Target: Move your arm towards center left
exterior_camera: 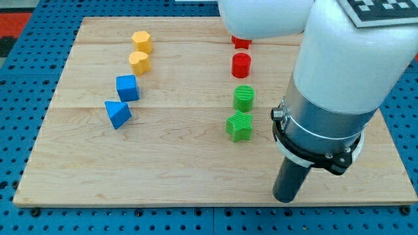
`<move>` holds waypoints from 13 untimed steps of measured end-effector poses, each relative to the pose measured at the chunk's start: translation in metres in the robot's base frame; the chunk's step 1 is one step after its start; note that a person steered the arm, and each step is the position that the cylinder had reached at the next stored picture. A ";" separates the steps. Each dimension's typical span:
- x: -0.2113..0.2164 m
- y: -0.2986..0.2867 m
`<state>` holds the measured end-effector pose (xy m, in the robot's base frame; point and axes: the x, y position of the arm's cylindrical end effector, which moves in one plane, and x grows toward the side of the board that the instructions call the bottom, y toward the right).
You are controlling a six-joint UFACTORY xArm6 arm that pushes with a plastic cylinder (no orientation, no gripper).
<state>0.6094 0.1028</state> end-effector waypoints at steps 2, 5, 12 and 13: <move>-0.001 -0.025; -0.069 -0.094; -0.113 -0.378; -0.116 -0.378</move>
<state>0.4934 -0.2755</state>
